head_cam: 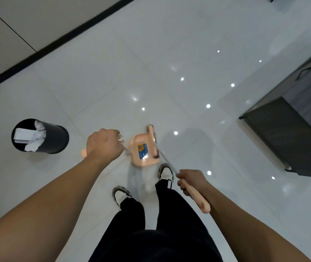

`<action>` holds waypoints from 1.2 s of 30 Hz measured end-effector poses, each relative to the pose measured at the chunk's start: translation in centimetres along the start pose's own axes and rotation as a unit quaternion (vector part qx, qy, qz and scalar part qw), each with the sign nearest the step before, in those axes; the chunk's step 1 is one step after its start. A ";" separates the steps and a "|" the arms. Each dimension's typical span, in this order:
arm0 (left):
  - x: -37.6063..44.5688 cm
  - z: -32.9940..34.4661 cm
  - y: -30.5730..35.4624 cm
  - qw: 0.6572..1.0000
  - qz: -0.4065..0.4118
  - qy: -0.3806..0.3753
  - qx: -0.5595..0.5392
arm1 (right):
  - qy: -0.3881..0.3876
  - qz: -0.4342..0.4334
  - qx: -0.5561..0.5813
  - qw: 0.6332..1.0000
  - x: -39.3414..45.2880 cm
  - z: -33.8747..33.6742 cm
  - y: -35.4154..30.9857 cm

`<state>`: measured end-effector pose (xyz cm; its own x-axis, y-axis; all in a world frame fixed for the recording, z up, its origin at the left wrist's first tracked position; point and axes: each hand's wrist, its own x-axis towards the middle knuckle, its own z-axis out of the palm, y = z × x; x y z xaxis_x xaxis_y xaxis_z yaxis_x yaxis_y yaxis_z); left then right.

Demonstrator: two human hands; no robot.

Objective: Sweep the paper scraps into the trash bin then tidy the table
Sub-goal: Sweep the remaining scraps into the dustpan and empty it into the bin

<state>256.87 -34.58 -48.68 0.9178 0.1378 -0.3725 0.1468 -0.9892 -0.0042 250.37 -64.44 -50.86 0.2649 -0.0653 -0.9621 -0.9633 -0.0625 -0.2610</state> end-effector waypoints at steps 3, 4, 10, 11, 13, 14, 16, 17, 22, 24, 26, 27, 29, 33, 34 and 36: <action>-0.8 0.5 -1.8 1.000 0.001 -0.008 -0.010 | -0.076 0.016 0.026 0.997 -1.9 2.0 -1.3; -1.1 0.6 -2.7 1.000 0.001 -0.007 -0.014 | -0.088 0.008 0.016 0.996 -2.6 3.1 -1.8; -3.2 -1.5 -8.3 0.996 -0.008 0.068 -0.048 | -0.164 -0.160 -0.067 0.971 -9.6 12.6 -7.6; -3.2 -2.4 -9.3 0.995 -0.008 0.081 -0.051 | -0.189 -0.182 -0.078 0.962 -11.0 14.6 -9.0; -2.9 -4.8 -11.3 0.995 -0.004 0.086 -0.046 | -0.216 -0.214 -0.108 0.946 -13.9 18.7 -11.8; -2.7 -6.2 -12.3 0.996 -0.003 0.082 -0.041 | -0.219 -0.226 -0.124 0.941 -15.2 20.7 -13.2; -2.5 -8.7 -14.0 0.996 0.001 0.085 -0.038 | -0.213 -0.249 -0.155 0.932 -17.8 24.5 -15.3; -2.4 -9.8 -14.8 0.994 0.002 0.102 -0.044 | -0.211 -0.263 -0.171 0.926 -19.1 26.2 -16.1; -2.7 -13.7 -18.9 0.981 0.001 0.188 -0.054 | -0.225 -0.289 -0.169 0.915 -22.2 32.3 -18.5; -2.1 -14.6 -20.7 0.979 0.003 0.199 -0.043 | -0.250 -0.277 -0.159 0.914 -22.3 34.0 -19.6; -0.9 -15.3 -22.2 0.980 0.002 0.198 -0.037 | -0.270 -0.268 -0.172 0.909 -22.1 36.0 -20.9; -0.2 -15.7 -22.9 0.980 -0.002 0.195 -0.035 | -0.274 -0.265 -0.185 0.906 -22.0 37.1 -21.7; 1.7 -16.8 -24.4 0.982 -0.014 0.186 -0.021 | -0.284 -0.266 -0.209 0.897 -21.6 39.2 -23.6; 6.9 -19.0 -28.2 0.986 -0.035 0.162 0.018 | -0.308 -0.272 -0.228 0.883 -20.2 43.2 -29.3; 8.4 -19.7 -29.1 0.986 -0.040 0.159 0.026 | -0.315 -0.270 -0.232 0.880 -19.8 44.2 -30.9; 11.6 -21.4 -30.6 0.987 -0.045 0.148 0.042 | -0.328 -0.261 -0.242 0.875 -19.2 46.2 -34.5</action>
<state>270.94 -1.60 -32.99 0.9717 0.2220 -0.0805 0.2130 -0.9712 -0.1071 276.53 -15.05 -27.03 0.4291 0.6732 -0.6022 -0.5456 -0.3381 -0.7668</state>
